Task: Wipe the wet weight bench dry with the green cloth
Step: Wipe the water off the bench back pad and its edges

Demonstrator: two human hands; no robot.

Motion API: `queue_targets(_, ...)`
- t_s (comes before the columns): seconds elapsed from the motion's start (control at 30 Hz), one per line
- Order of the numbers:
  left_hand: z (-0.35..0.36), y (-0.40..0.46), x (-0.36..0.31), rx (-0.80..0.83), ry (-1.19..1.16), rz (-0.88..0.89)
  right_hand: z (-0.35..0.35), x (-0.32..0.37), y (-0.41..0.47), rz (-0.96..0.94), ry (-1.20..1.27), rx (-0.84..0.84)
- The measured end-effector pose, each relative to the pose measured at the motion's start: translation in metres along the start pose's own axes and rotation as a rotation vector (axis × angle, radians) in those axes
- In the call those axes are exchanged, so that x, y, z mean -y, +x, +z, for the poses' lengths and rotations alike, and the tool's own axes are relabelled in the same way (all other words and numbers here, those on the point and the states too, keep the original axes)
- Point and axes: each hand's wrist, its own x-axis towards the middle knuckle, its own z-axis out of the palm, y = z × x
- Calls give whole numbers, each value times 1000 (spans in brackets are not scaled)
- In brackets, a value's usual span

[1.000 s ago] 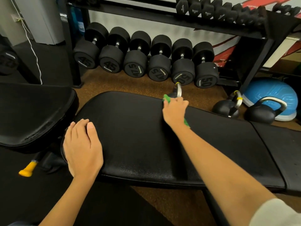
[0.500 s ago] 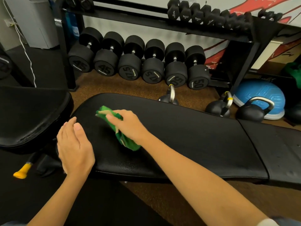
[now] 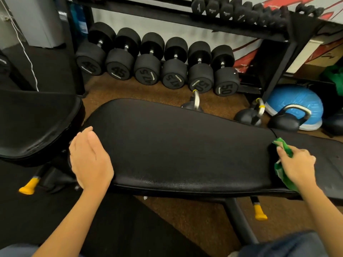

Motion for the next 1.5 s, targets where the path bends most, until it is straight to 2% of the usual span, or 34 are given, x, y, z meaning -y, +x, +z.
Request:
queue_targets(0.1,0,0,-1,19,17,14,21,23,-10,-55,-23,-79)
queue_targets(0.2,1,1,-1,28,30,28,45,80,-31,-245,14,-116)
queue_targets(0.4,0,1,-5,57,68,40,76,213,-117,-506,170,-71)
queue_targets(0.53,0,1,-4,84,130,66,82,254,-172,-620,372,47)
queue_targets(0.63,-1,3,-2,117,169,104,64,259,-181,-709,449,325)
queue_targets(0.7,-1,4,0,142,195,128,40,246,-172,-640,596,428)
queue_targets(0.77,-1,4,1,153,215,146,18,218,-151,-485,667,297)
queue_targets(0.9,1,4,1,184,268,196,1,121,-91,-195,458,-21)
queue_targets(0.97,2,3,0,183,269,194,4,78,-75,-68,355,-68)
queue_targets(1.03,2,2,1,182,274,189,9,67,-79,-17,298,-90)
queue_targets(1.17,4,2,3,196,292,195,32,119,-109,-190,206,-111)
queue_targets(1.27,4,3,3,202,298,191,53,170,-145,-351,252,-123)
queue_targets(1.5,6,4,5,201,303,178,66,236,-230,-545,446,45)
